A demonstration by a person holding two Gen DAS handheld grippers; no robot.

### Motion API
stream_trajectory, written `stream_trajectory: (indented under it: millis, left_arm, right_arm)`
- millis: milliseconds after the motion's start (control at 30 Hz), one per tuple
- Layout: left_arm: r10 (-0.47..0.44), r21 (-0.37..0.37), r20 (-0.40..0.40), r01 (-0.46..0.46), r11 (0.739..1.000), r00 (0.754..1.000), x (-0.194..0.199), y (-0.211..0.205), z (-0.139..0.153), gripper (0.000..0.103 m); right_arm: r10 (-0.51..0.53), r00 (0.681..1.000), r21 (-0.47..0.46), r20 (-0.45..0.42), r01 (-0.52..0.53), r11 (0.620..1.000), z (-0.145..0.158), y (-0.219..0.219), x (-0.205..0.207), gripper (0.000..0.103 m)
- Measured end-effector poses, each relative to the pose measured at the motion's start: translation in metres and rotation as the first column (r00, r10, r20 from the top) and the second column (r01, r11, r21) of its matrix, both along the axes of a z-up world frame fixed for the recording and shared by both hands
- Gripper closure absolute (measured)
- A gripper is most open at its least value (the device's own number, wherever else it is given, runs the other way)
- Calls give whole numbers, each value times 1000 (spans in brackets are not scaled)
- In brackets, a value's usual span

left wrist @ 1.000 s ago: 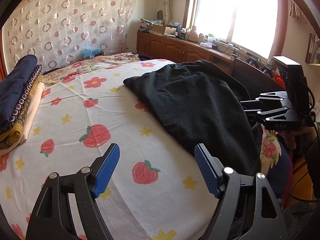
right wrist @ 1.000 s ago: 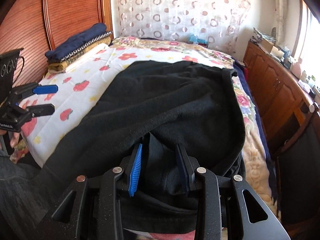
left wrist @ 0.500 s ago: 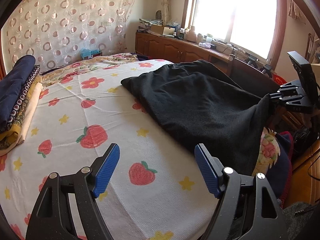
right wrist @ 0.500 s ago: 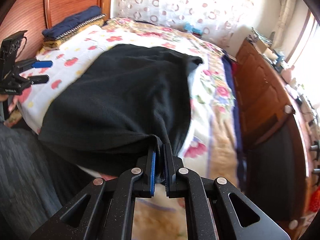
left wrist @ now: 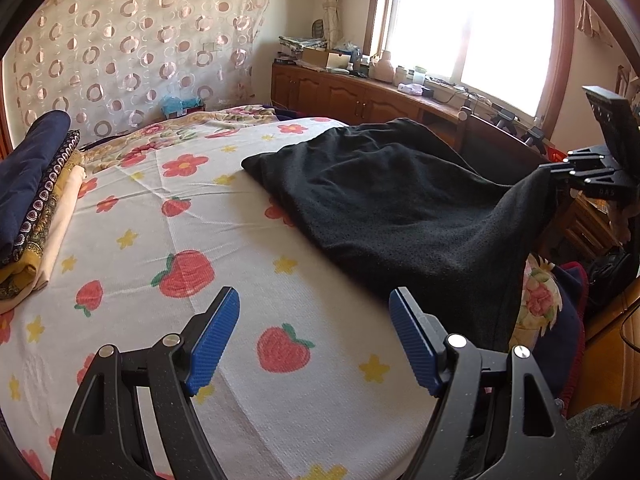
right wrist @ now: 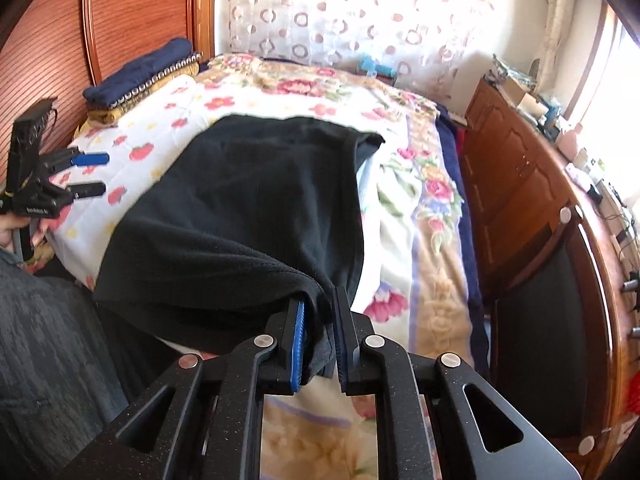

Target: Fold small clothes

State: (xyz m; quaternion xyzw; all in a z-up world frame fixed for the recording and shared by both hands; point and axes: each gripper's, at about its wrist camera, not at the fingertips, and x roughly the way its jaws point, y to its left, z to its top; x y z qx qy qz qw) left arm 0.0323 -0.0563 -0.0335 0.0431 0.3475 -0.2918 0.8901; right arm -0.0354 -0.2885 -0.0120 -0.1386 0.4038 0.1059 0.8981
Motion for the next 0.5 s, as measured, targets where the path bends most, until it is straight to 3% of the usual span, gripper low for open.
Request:
stream_trajectory:
  millis: [200,300,500]
  left_arm:
    - [4,-2,1,-4,1000,1000,0,1,0,25]
    - [4,-3,0,-4,1000,1000,0,1,0,25]
    - [4,3,-3,-4,1000,1000,3,1,-2,25]
  right_arm:
    - [-7,999,39,35,6,999,8,2,-17,88]
    - [-9,998,60,60,6,998,15,-1,-24,79]
    - [-38,995,74,95,31,997,14,-2,-22,74]
